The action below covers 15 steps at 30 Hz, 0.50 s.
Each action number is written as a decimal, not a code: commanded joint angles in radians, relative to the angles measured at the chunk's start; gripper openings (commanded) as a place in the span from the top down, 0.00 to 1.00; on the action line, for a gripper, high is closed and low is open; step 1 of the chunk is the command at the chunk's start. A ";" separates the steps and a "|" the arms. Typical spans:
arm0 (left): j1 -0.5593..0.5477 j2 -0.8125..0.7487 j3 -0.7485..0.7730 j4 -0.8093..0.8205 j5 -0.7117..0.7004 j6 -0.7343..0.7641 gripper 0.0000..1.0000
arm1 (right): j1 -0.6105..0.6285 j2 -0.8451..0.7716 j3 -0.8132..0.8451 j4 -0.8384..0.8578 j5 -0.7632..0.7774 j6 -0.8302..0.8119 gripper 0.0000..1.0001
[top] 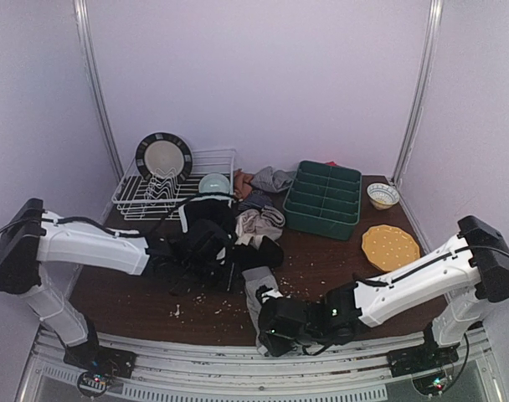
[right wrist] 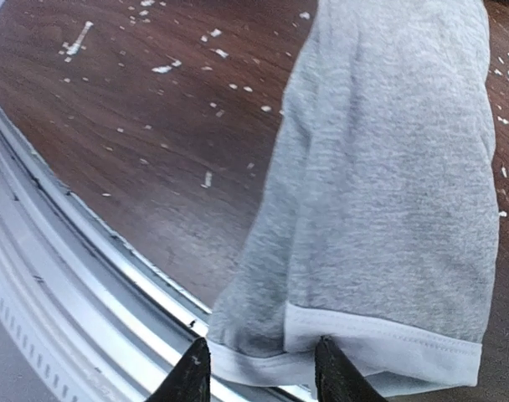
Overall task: Roll the underwear
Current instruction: Rotate the underwear at the center of the board.
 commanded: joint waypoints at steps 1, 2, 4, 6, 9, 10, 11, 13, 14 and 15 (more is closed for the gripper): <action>-0.003 -0.153 -0.100 -0.029 -0.106 -0.042 0.62 | -0.021 0.032 -0.001 -0.088 0.070 0.014 0.59; -0.003 -0.178 -0.118 -0.037 -0.118 -0.044 0.61 | -0.027 0.027 -0.017 -0.102 0.083 0.020 0.60; -0.003 -0.217 -0.140 -0.054 -0.136 -0.040 0.60 | -0.037 0.008 -0.053 -0.113 0.097 0.025 0.60; -0.003 -0.238 -0.148 -0.071 -0.154 -0.036 0.58 | -0.052 -0.011 -0.089 -0.129 0.108 0.028 0.60; -0.003 -0.242 -0.141 -0.078 -0.167 -0.013 0.57 | -0.078 -0.034 -0.134 -0.148 0.113 0.016 0.60; -0.002 -0.238 -0.132 -0.079 -0.170 -0.006 0.56 | -0.089 -0.041 -0.145 -0.156 0.113 0.009 0.60; -0.003 -0.230 -0.122 -0.081 -0.170 0.005 0.55 | -0.099 -0.046 -0.153 -0.166 0.114 -0.001 0.60; -0.003 -0.208 -0.084 -0.089 -0.172 0.024 0.55 | -0.124 -0.063 -0.170 -0.193 0.122 -0.021 0.60; -0.002 -0.192 -0.064 -0.093 -0.171 0.036 0.55 | -0.133 -0.075 -0.178 -0.203 0.124 -0.035 0.60; -0.002 -0.176 -0.043 -0.098 -0.170 0.048 0.54 | -0.147 -0.090 -0.187 -0.216 0.128 -0.049 0.60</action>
